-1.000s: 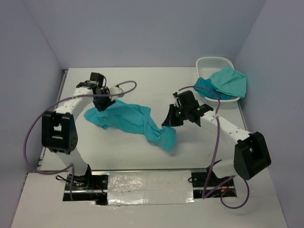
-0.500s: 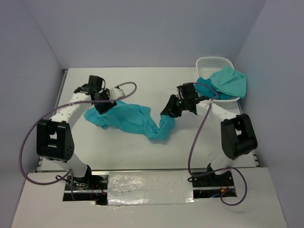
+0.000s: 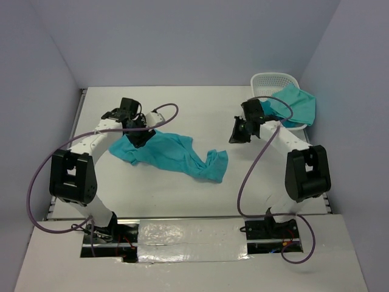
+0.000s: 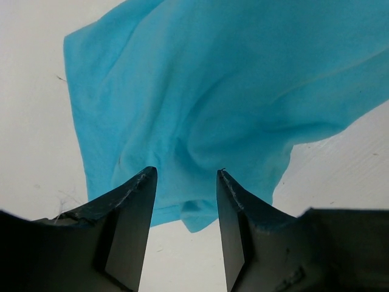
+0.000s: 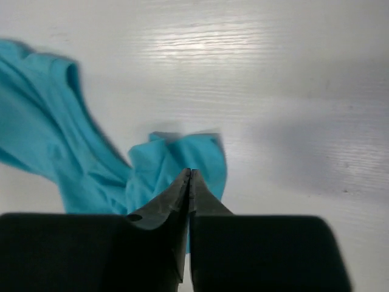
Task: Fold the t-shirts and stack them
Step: Flatten out the tshirt
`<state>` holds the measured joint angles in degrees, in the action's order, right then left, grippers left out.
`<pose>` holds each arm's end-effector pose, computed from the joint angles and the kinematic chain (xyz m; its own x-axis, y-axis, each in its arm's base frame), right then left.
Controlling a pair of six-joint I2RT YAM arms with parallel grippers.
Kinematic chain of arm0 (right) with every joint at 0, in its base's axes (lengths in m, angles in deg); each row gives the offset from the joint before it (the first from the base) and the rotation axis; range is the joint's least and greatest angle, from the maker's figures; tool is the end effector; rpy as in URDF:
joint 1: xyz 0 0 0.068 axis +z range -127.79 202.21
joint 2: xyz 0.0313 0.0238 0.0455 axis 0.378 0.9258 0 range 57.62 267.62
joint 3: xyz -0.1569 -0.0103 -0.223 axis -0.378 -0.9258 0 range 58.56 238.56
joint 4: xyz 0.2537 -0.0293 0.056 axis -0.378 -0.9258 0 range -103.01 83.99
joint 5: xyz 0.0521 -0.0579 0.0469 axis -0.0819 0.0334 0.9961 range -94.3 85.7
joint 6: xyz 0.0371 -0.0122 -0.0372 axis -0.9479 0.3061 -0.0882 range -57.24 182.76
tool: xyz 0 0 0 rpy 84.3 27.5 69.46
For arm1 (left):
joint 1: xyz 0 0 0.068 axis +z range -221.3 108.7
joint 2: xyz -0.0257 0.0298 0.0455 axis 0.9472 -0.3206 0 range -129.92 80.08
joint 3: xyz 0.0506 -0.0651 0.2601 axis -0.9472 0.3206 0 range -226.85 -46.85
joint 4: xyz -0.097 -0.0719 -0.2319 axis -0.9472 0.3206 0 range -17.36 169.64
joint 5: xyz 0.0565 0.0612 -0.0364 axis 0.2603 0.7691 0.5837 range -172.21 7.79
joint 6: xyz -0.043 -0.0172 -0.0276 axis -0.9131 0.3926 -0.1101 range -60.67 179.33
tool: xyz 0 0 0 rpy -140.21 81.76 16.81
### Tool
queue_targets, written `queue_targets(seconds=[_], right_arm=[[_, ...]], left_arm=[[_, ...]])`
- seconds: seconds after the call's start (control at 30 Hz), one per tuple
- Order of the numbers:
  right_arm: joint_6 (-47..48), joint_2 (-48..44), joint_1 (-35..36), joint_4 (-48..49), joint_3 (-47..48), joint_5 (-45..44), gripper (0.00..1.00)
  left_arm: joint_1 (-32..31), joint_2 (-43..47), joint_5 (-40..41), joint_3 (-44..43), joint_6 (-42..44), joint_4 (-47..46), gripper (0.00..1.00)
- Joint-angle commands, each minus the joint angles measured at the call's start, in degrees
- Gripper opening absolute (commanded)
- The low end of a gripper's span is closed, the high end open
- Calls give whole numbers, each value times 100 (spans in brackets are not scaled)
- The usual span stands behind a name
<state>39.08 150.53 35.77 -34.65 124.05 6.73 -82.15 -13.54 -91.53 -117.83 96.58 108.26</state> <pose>0.3283 0.0861 0.2273 -0.8727 0.1951 -0.4476 0.0182 0.9291 0.3695 0.3361 -0.0703 0.2454 -0.5018 0.7043 -0.5021 0.7201 0.6618 0.2087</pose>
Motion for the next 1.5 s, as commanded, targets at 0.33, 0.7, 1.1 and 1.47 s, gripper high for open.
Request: queue_targets(seconds=[0.33, 0.7, 1.1, 1.47], right_arm=[[118, 1467, 392, 281, 271, -469, 63], [-145, 1048, 1079, -115, -527, -979, 8], [-259, -1484, 1034, -932, 971, 979, 0], [-998, -1846, 657, -678, 2970, 937, 0]], left_arm=[[-5, 520, -105, 462, -474, -116, 56], [13, 731, 124, 629, -342, -81, 55], [329, 705, -262, -10, -552, 15, 54], [-205, 583, -142, -497, -141, 86, 56]])
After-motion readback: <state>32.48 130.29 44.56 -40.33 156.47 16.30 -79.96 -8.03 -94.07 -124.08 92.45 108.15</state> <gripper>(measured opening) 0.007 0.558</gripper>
